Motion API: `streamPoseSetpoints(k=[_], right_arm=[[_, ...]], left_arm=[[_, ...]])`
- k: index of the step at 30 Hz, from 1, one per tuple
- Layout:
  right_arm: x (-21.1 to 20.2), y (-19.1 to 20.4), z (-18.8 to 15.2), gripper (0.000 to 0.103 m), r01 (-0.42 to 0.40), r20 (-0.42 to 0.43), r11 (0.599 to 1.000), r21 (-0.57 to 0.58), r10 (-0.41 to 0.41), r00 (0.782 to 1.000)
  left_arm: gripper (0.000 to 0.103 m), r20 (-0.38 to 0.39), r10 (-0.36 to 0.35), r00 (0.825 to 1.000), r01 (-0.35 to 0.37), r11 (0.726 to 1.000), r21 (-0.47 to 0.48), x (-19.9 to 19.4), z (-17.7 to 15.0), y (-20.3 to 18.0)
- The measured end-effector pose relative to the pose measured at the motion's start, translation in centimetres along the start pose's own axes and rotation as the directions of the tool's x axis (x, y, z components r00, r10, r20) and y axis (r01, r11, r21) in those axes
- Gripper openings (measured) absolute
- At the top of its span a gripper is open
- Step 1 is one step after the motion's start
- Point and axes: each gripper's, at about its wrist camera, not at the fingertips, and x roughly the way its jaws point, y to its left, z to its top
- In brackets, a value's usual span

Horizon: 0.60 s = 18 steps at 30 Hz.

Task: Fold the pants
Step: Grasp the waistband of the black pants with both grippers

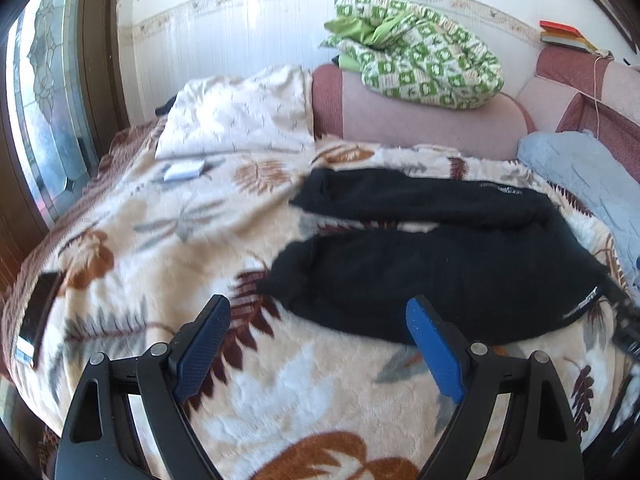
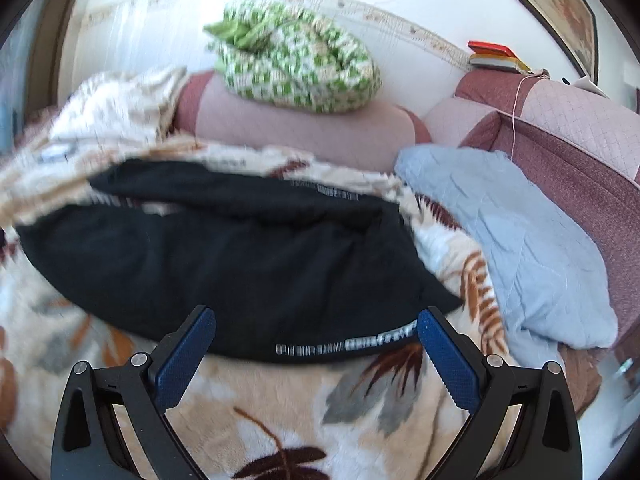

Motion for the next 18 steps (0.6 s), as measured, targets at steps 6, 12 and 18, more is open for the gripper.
streamPoseSetpoints(k=[6,12,18], right_arm=[[2.8,-3.8,5.7,0.102,-0.087,-0.025,0.996,-0.016,0.087,0.996],[11.8,-7.0,9.1,0.097,-0.183,-0.213,0.983,0.017,0.183,0.960],[20.7,-7.2,11.6,0.094,-0.268,-0.350,0.962,-0.048,0.235,0.907]], left_arm=[[0.089,-0.068,-0.098,0.993,0.094,0.994,-0.054,3.3,5.2,1.2],[0.089,-0.135,-0.115,0.984,0.108,0.992,-0.060,9.2,9.4,0.8],[0.089,-0.250,-0.122,0.961,0.112,0.992,-0.057,18.2,12.1,0.4]])
